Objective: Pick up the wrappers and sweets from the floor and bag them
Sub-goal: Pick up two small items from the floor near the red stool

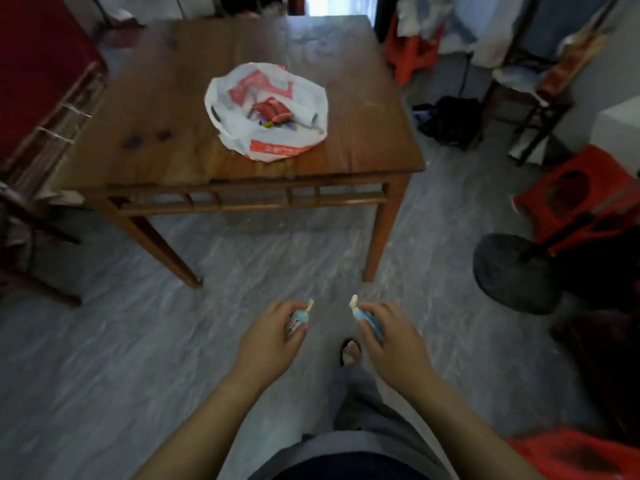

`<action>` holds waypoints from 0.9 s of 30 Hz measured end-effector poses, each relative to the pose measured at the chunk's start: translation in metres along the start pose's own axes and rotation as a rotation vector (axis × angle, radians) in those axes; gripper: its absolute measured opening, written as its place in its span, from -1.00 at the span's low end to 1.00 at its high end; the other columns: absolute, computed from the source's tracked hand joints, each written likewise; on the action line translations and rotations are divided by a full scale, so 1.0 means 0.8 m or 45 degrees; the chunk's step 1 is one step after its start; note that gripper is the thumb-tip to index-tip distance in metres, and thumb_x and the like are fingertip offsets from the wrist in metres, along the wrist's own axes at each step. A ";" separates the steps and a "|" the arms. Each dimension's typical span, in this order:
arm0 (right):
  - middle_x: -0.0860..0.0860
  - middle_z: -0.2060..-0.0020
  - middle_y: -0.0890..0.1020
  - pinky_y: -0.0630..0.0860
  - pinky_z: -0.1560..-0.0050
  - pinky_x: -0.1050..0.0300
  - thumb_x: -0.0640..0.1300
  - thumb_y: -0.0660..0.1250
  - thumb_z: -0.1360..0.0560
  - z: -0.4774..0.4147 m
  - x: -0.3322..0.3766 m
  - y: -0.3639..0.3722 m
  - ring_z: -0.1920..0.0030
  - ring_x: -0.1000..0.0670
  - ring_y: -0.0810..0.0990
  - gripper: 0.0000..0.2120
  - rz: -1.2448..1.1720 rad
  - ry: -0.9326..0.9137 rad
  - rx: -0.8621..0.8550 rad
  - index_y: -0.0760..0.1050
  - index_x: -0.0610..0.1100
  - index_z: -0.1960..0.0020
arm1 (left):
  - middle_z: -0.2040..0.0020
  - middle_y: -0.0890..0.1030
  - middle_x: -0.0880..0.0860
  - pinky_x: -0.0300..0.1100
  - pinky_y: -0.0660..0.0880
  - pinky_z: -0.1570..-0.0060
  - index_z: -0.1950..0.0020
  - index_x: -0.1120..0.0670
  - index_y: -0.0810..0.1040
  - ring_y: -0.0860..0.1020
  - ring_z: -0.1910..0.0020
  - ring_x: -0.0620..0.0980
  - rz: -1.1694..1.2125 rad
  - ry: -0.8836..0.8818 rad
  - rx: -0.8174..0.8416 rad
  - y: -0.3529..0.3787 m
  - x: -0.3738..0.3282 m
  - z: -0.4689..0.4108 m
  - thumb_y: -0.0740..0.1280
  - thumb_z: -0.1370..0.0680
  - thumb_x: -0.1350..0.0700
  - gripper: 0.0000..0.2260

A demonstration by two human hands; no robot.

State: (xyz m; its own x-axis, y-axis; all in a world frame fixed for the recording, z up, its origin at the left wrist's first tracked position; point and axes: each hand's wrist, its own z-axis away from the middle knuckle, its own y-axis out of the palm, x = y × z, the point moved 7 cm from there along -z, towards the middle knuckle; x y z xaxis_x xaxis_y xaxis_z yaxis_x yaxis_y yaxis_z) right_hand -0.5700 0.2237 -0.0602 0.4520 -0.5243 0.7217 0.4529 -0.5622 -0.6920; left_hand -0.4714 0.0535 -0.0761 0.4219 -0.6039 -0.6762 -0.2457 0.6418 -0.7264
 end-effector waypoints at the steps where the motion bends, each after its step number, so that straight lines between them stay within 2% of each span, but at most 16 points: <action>1: 0.09 -0.02 0.50 0.44 0.07 0.33 -0.07 0.25 -0.53 -0.031 -0.004 -0.001 0.08 0.21 0.48 -0.80 0.003 -0.029 0.013 0.47 -0.01 -0.15 | -0.01 0.50 -0.10 -0.12 0.49 0.11 -0.17 -0.08 0.50 0.51 0.07 -0.12 0.011 -0.015 -0.008 -0.002 -0.001 -0.026 0.31 -0.51 0.02 -0.77; 4: 0.14 0.02 0.46 0.38 0.12 0.46 -0.08 0.25 -0.53 -0.131 -0.007 -0.010 0.12 0.28 0.45 -0.78 -0.008 -0.106 0.083 0.47 -0.03 -0.17 | -0.03 0.52 -0.07 -0.18 0.48 0.12 -0.17 -0.05 0.51 0.50 0.09 -0.14 0.012 -0.070 -0.068 -0.021 -0.007 -0.103 0.32 -0.51 0.03 -0.76; 8: 0.13 0.03 0.45 0.38 0.16 0.42 -0.08 0.24 -0.54 -0.257 0.004 -0.018 0.13 0.24 0.46 -0.80 -0.025 -0.219 0.119 0.48 -0.03 -0.15 | 0.01 0.51 -0.10 -0.29 0.42 0.16 -0.15 -0.04 0.51 0.46 0.13 -0.20 0.025 -0.121 -0.187 -0.065 -0.011 -0.193 0.34 -0.50 0.04 -0.78; 12: 0.13 0.04 0.45 0.36 0.16 0.52 -0.08 0.25 -0.53 -0.348 0.026 -0.005 0.10 0.28 0.46 -0.82 -0.057 -0.285 0.140 0.48 -0.03 -0.13 | -0.03 0.53 -0.09 -0.19 0.50 0.09 -0.15 -0.05 0.51 0.49 0.09 -0.18 0.015 -0.172 -0.250 -0.109 0.002 -0.250 0.34 -0.50 0.05 -0.77; 16: 0.12 0.01 0.47 0.43 0.15 0.41 -0.05 0.24 -0.53 -0.416 0.039 0.021 0.07 0.20 0.49 -0.81 -0.080 -0.288 0.195 0.46 0.01 -0.13 | -0.01 0.51 -0.09 -0.19 0.49 0.09 -0.13 -0.04 0.52 0.49 0.08 -0.15 -0.027 -0.207 -0.278 -0.145 0.025 -0.316 0.36 -0.49 0.06 -0.77; 18: 0.14 0.00 0.47 0.44 0.14 0.37 -0.05 0.25 -0.53 -0.453 0.042 0.029 0.07 0.20 0.49 -0.79 -0.072 -0.289 0.208 0.46 0.02 -0.15 | 0.00 0.52 -0.08 -0.20 0.47 0.10 -0.11 -0.04 0.53 0.50 0.08 -0.14 -0.030 -0.150 -0.286 -0.163 0.033 -0.367 0.37 -0.47 0.07 -0.78; 22: 0.23 -0.01 0.41 0.42 0.16 0.42 -0.08 0.25 -0.53 -0.535 0.050 0.023 0.04 0.27 0.46 -0.76 -0.033 -0.217 0.109 0.44 0.02 -0.19 | -0.02 0.53 -0.08 -0.18 0.51 0.10 -0.12 -0.06 0.50 0.51 0.05 -0.13 -0.050 0.023 -0.194 -0.196 0.026 -0.487 0.35 -0.48 0.00 -0.78; 25: 0.18 -0.04 0.44 0.48 0.17 0.36 -0.10 0.26 -0.52 -0.589 0.054 0.018 0.02 0.22 0.49 -0.73 -0.049 -0.095 0.038 0.43 0.01 -0.21 | -0.13 0.53 -0.08 -0.21 0.49 -0.02 -0.16 -0.10 0.48 0.51 -0.06 -0.12 -0.118 0.150 -0.130 -0.214 0.015 -0.566 0.34 -0.49 0.00 -0.75; 27: 0.15 -0.05 0.45 0.53 0.15 0.30 -0.11 0.27 -0.51 -0.616 0.056 0.017 0.01 0.18 0.51 -0.72 -0.055 -0.037 -0.026 0.42 0.00 -0.22 | -0.18 0.56 -0.07 -0.16 0.48 -0.14 -0.18 -0.11 0.49 0.51 -0.14 -0.09 -0.181 0.217 -0.097 -0.216 0.011 -0.609 0.34 -0.49 0.03 -0.74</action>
State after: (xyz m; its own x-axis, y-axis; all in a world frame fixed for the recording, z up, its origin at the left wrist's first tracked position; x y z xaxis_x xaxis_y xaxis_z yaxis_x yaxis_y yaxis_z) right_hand -0.9223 -0.1226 -0.0291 0.4546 -0.4809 0.7498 0.4565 -0.5970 -0.6597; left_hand -0.8506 -0.2934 -0.0164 0.3054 -0.7609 -0.5725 -0.2619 0.5109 -0.8188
